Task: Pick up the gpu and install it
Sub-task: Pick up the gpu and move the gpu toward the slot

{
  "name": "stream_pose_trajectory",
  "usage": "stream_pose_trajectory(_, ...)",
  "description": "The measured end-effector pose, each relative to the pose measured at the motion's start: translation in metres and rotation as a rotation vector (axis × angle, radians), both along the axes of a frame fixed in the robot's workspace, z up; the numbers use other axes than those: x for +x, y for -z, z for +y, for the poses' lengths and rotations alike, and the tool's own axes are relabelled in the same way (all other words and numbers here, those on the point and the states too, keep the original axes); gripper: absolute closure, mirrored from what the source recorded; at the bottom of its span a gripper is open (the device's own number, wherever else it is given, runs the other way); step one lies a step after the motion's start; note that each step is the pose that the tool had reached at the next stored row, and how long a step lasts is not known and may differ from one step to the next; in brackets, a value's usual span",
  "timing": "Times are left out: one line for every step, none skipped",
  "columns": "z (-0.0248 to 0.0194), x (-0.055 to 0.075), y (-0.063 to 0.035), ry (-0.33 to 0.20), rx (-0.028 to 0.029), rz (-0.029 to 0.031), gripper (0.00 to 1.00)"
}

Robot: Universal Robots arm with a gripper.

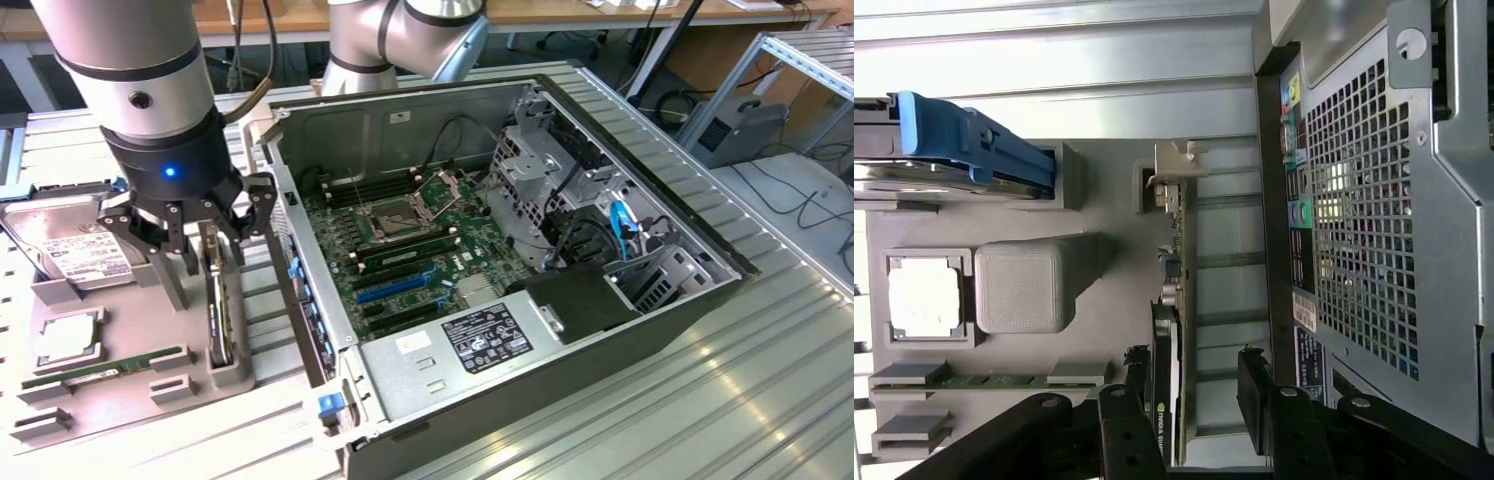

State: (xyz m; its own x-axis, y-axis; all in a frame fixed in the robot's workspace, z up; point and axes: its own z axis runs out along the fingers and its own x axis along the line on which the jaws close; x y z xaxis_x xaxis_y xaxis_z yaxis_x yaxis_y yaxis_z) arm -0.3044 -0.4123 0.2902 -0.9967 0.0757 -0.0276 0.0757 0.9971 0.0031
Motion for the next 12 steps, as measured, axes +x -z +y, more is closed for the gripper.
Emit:
stream_pose_trajectory(0.0001, -0.0001, 0.0005, 0.000, 0.0000, 0.0000, 0.52)
stream_pose_trajectory(0.0001, -0.0002, 0.0011, 0.000, 0.0000, 0.0000, 0.52)
stream_pose_trajectory(0.0000, -0.0002, 0.0016, 0.000, -0.0001, 0.0000, 0.52)
stream_pose_trajectory(0.0000, -0.0002, 0.0021, 0.000, -0.0001, 0.0001, 0.52)
stream_pose_trajectory(0.0001, -0.0003, 0.0026, 0.000, 0.0000, 0.0000, 0.52)
stream_pose_trajectory(0.0001, -0.0003, 0.0031, 0.000, 0.0000, 0.0000, 0.52)
stream_pose_trajectory(0.0001, -0.0003, 0.0037, 0.000, -0.0001, 0.0000, 0.52)
stream_pose_trajectory(0.0001, -0.0003, 0.0042, 0.000, -0.0001, 0.0001, 0.52)
stream_pose_trajectory(0.0001, -0.0004, 0.0049, 0.000, 0.0000, 0.0000, 0.52)
stream_pose_trajectory(0.0001, -0.0004, 0.0054, 0.000, -0.0001, 0.0000, 0.52)
stream_pose_trajectory(0.0001, -0.0004, 0.0059, 0.000, 0.0000, 0.0000, 0.52)
stream_pose_trajectory(0.0001, -0.0004, 0.0064, 0.000, 0.0000, 0.0000, 0.52)
